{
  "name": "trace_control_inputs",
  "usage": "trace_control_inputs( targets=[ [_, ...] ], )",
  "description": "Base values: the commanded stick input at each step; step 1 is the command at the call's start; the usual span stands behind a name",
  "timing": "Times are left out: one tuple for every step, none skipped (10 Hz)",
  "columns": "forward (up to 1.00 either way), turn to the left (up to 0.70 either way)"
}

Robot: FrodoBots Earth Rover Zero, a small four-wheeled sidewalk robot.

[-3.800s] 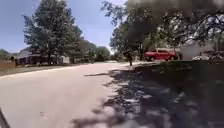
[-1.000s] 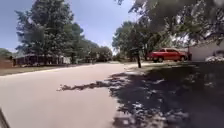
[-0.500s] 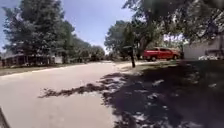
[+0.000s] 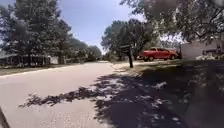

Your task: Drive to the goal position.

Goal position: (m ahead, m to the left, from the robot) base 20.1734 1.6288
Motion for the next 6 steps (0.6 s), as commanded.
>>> trace_control_inputs(
  targets=[
    [0.7,0.0],
    [0.7,0.0],
    [0.7,0.0],
    [0.7,0.0],
    [0.7,0.0],
    [0.7,0.0]
  ],
)
